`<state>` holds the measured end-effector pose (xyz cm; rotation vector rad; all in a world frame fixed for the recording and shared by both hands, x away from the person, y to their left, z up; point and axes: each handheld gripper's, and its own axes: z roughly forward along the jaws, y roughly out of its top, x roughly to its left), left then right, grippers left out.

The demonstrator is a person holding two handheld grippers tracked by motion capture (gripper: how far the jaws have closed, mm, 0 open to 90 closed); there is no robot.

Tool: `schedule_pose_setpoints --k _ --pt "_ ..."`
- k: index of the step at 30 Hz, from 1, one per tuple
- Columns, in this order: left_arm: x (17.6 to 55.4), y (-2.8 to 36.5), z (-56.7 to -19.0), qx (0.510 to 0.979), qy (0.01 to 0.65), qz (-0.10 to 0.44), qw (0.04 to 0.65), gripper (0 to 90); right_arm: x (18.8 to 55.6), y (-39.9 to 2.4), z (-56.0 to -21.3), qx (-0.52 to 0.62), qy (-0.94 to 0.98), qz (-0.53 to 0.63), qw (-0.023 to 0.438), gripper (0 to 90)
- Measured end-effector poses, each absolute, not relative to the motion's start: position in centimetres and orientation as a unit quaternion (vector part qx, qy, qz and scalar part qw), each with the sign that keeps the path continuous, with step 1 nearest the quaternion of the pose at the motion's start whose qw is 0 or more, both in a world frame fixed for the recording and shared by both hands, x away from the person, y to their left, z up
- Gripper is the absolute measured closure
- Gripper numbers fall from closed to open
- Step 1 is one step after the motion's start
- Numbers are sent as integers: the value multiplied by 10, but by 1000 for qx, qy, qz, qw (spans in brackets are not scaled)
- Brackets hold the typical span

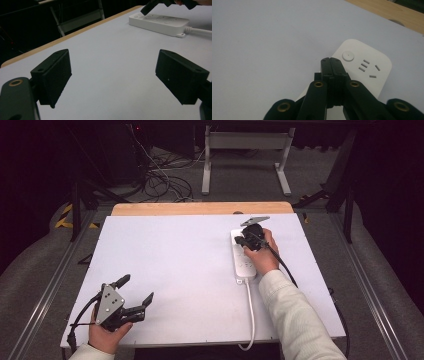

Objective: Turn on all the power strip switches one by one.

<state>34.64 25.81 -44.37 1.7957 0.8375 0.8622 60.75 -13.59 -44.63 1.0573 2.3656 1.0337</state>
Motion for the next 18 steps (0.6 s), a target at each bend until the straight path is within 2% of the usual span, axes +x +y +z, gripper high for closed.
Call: schedule_pose_setpoints --k 18 --pt "346 258 -444 734 341 352 470 136 609 -135 -452 376 838 355 176 900"
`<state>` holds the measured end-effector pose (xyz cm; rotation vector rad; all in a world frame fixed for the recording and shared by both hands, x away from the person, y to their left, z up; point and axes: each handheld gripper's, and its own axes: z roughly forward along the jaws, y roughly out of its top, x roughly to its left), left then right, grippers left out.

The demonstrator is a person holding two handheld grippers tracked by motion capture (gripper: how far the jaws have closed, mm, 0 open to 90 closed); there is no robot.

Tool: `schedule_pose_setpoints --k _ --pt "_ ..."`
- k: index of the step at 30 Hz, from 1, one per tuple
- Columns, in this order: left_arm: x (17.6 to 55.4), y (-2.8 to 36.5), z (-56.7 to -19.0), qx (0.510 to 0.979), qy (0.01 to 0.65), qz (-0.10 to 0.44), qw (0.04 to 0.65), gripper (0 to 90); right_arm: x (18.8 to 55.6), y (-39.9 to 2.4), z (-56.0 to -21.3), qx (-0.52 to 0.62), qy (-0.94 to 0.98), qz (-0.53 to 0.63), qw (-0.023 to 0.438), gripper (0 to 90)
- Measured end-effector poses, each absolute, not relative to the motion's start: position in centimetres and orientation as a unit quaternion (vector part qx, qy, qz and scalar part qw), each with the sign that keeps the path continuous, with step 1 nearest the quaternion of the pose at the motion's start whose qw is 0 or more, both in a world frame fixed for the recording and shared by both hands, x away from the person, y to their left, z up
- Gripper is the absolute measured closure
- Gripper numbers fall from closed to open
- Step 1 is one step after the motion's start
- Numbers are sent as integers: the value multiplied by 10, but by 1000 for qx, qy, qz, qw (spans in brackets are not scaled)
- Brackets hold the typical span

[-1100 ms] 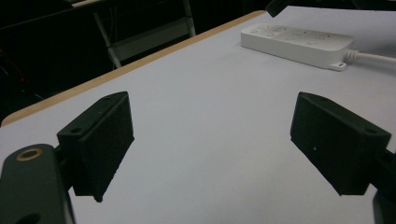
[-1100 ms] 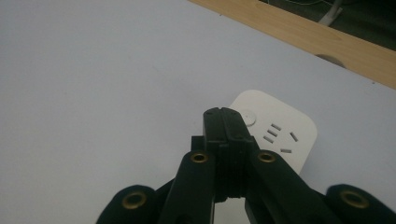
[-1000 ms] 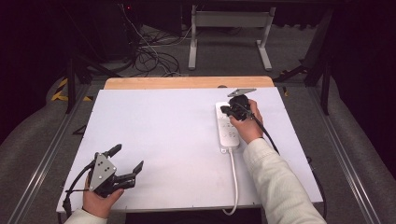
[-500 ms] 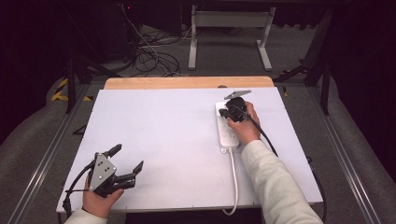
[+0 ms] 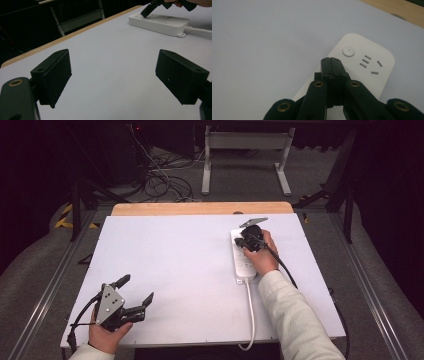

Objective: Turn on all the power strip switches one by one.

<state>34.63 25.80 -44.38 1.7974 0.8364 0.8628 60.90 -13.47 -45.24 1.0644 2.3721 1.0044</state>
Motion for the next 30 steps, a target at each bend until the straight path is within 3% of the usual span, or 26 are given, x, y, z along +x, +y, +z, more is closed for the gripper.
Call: schedule_pose_setpoints --k 19,30 --pt "346 258 -444 734 340 352 471 136 608 -135 -457 386 831 360 174 900" --pt "346 258 -443 733 339 353 472 136 604 -130 -458 383 833 348 194 900"
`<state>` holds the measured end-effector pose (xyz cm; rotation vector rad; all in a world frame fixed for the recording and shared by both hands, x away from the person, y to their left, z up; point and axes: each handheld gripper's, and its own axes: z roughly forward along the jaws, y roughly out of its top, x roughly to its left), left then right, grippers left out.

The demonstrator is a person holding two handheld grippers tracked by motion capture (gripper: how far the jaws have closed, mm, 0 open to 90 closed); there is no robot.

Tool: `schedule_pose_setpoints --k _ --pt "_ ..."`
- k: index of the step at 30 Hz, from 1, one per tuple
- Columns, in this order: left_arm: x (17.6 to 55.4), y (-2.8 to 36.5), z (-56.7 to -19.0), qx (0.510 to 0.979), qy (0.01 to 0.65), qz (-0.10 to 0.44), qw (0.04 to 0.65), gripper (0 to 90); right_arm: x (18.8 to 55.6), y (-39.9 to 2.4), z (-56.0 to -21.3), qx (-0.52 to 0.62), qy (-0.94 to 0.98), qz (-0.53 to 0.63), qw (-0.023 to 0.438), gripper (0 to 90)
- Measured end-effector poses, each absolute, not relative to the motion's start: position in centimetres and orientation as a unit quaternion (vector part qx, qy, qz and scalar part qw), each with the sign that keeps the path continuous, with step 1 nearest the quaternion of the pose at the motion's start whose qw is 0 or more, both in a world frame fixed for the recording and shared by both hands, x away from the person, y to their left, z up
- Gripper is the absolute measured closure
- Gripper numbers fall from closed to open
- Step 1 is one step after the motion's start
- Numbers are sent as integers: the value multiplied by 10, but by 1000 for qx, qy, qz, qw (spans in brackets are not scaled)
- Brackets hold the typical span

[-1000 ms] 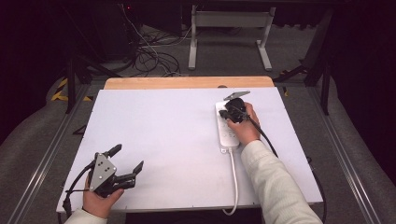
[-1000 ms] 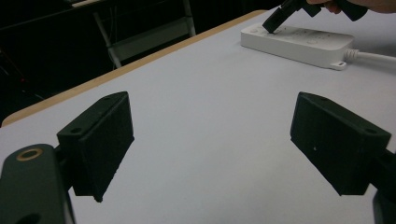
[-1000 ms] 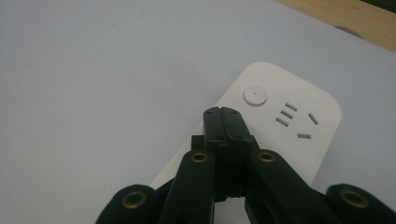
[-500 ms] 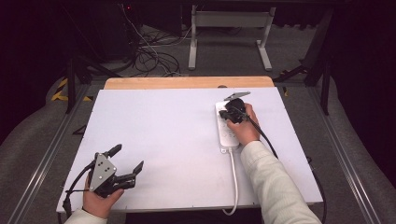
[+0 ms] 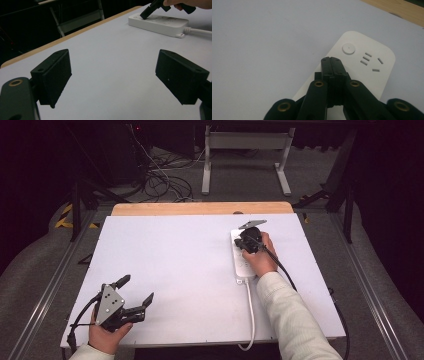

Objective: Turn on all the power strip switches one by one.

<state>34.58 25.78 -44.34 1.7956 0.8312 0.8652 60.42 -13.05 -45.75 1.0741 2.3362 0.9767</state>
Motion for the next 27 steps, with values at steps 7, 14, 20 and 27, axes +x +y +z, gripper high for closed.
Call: schedule_pose_setpoints --k 7,14,20,27 --pt "345 258 -443 732 340 354 473 135 604 -128 -458 386 833 343 200 900" --pt "347 259 -443 732 343 352 472 136 596 -140 -429 360 799 441 194 900" --pt "346 259 -443 732 341 354 472 136 597 -140 -413 355 797 441 210 900" --pt "347 258 -444 732 344 350 472 136 603 -140 -418 357 799 436 208 900"
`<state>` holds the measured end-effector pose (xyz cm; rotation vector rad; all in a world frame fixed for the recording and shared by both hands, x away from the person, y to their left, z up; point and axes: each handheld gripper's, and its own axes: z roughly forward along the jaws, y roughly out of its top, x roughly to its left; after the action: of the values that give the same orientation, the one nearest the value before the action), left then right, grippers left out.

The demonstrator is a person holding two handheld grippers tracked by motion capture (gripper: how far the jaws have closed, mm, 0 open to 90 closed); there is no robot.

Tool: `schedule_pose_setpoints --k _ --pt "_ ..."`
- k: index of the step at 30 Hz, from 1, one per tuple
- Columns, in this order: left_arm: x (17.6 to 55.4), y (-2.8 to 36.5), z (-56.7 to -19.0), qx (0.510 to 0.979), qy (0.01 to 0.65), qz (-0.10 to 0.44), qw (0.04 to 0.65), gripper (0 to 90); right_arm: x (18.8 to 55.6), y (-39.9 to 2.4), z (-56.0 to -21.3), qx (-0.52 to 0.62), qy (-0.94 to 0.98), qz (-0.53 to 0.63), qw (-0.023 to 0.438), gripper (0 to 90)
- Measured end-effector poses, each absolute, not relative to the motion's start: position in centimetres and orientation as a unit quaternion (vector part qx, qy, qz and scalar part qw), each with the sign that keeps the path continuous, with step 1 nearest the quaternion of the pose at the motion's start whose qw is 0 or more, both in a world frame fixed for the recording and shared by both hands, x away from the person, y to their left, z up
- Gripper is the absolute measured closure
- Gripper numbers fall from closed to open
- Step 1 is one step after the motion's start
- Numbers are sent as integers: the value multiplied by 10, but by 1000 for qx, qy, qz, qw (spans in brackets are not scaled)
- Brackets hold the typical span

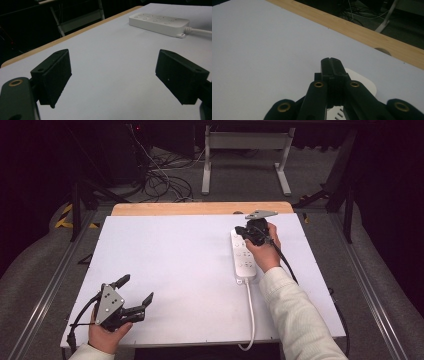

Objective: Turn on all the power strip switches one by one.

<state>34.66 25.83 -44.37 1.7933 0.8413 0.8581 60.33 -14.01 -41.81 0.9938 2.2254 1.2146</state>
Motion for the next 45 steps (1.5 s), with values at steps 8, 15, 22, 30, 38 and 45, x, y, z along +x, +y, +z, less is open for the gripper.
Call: schedule_pose_setpoints --k 8,15,22,30,38,45 --pt "347 261 -444 735 344 349 470 136 622 -141 -431 370 798 427 209 900" --pt "348 261 -444 733 346 346 472 136 631 -140 -445 381 801 416 200 900" --pt "348 262 -444 734 345 349 470 135 635 -137 -454 384 807 403 197 900" --pt "348 261 -444 733 346 346 473 136 639 -138 -460 391 808 395 196 900" --pt "348 262 -444 734 345 348 471 136 640 -137 -461 391 807 397 195 900" --pt "348 261 -444 733 346 347 472 136 640 -137 -463 395 805 399 194 900"
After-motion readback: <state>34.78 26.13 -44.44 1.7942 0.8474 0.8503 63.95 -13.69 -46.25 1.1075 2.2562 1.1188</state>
